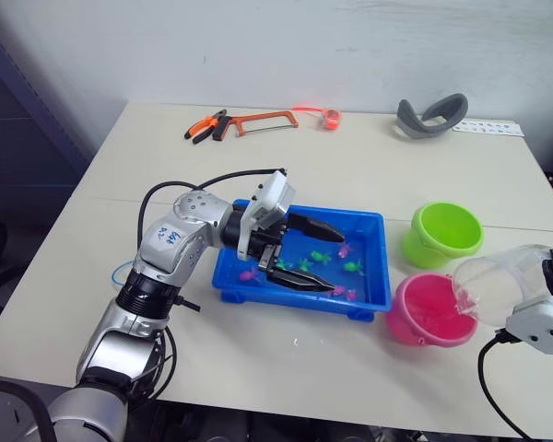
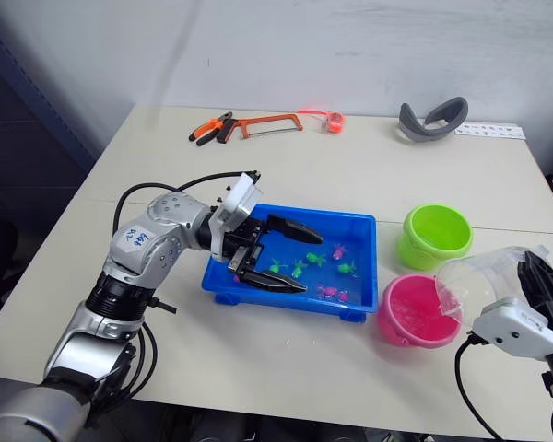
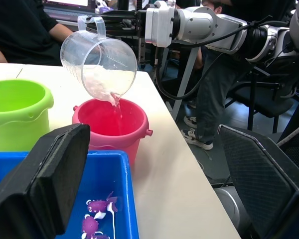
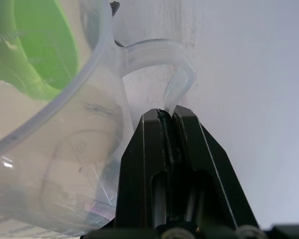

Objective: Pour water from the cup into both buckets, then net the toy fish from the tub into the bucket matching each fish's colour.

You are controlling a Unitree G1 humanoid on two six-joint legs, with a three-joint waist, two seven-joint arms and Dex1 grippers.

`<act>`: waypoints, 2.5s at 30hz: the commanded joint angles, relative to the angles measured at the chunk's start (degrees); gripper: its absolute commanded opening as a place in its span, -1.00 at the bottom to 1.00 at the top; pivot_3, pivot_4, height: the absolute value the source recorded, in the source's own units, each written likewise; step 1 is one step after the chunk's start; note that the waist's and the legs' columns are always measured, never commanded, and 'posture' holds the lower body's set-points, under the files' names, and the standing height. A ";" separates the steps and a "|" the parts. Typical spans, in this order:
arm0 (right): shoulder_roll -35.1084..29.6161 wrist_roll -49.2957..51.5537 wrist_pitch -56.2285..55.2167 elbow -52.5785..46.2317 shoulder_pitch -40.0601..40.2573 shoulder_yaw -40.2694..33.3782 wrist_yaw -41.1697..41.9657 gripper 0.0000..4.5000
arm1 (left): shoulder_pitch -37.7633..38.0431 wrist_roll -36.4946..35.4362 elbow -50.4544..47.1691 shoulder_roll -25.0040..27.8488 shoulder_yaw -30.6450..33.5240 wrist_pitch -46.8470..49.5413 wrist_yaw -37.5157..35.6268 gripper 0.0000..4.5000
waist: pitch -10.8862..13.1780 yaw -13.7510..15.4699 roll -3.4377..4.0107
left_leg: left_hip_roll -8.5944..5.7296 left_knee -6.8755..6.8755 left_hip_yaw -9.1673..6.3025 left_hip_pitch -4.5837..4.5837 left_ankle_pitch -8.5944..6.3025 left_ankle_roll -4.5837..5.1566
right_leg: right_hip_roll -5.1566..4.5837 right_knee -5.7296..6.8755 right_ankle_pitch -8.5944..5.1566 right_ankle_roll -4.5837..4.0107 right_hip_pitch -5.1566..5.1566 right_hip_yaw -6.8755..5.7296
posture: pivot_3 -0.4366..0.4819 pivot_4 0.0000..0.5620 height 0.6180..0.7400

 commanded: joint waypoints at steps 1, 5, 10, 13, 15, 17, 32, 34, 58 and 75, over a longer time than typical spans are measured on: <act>1.66 4.53 1.48 0.11 -0.78 -3.08 0.03 -0.99 | -0.78 -0.17 -1.12 -0.32 0.43 -1.00 -0.45 1.00 | 0.00 0.00 0.00 | 0.00 0.00 0.00 0.00 0.00 0.00 | 0.00 0.00 0.00 0.00 0.00 0.00 | -0.05 -0.47 1.00; 5.05 15.41 5.89 0.61 -2.44 -3.13 2.56 -0.99 | -0.86 -0.23 -0.83 -0.58 0.54 -1.14 -0.28 1.00 | 0.00 0.00 0.00 | 0.01 0.01 0.00 0.00 0.00 0.00 | 0.00 0.02 0.00 0.00 0.00 -0.01 | -0.05 -0.47 1.00; 9.39 28.74 15.23 0.20 -6.17 -5.92 3.08 -0.99 | -2.07 -0.55 1.17 -2.58 1.44 -0.50 1.51 1.00 | 0.00 0.02 0.00 | 0.02 0.06 -0.02 -0.01 0.01 0.01 | 0.00 0.07 0.00 0.00 0.01 -0.03 | -0.05 -0.47 1.00; 9.52 35.09 22.29 0.24 -10.13 -8.38 2.41 -0.99 | -3.06 1.59 3.49 -3.93 0.92 -2.08 3.30 1.00 | 0.00 -0.03 0.00 | 0.00 0.08 0.00 0.01 0.01 0.02 | -0.02 0.10 0.00 0.00 0.01 -0.03 | -0.05 -0.47 1.00; 8.37 39.15 27.36 1.09 -13.88 -9.75 1.72 -0.99 | -4.15 4.54 6.26 -4.88 -0.08 -4.08 5.40 1.00 | 0.00 -0.04 0.00 | 0.01 0.08 0.00 0.02 0.02 0.02 | 0.00 0.10 0.00 0.00 0.01 -0.04 | -0.05 -0.47 1.00; 6.20 39.68 31.32 2.33 -17.12 -10.18 0.81 -0.99 | -5.30 6.54 8.65 -5.97 -0.49 -5.02 7.33 1.00 | 0.00 -0.15 0.00 | 0.01 0.09 0.08 0.06 0.02 0.02 | 0.01 0.10 0.00 0.00 0.00 -0.04 | -0.05 -0.47 1.00; -9.98 23.25 36.08 15.22 -33.14 6.33 -5.97 -0.99 | -10.24 13.72 18.16 -12.79 1.20 -4.35 19.46 1.00 | 0.00 0.07 0.00 | -0.01 0.18 0.43 -0.72 0.08 0.13 | -0.04 0.59 0.01 0.03 -1.13 0.01 | -0.05 -0.47 1.00; -11.65 20.43 35.29 16.52 -34.69 9.41 -6.30 -0.99 | -9.70 13.52 17.12 -12.66 1.20 -4.28 19.21 1.00 | 0.00 0.06 0.00 | -0.02 0.25 0.44 -0.91 0.09 0.15 | -0.05 0.70 0.01 0.03 -1.33 0.01 | -0.05 -0.47 1.00; -33.43 -10.09 11.50 30.22 -38.66 27.32 -10.27 -0.99 | -8.38 13.27 14.29 -11.67 1.63 -3.76 19.03 1.00 | 0.00 0.00 -0.01 | -0.02 0.43 0.46 -0.93 0.10 0.16 | -0.07 0.86 0.01 0.03 -1.36 0.01 | -0.05 -0.47 1.00; -25.92 -3.11 12.82 31.05 -40.60 21.55 -8.86 -0.99 | -7.28 12.97 13.43 -11.25 1.30 -5.91 17.55 1.00 | 0.01 -0.02 -0.01 | -0.01 0.57 0.45 -0.94 0.10 0.17 | -0.07 0.95 0.01 0.03 -1.36 0.00 | -0.05 -0.47 1.00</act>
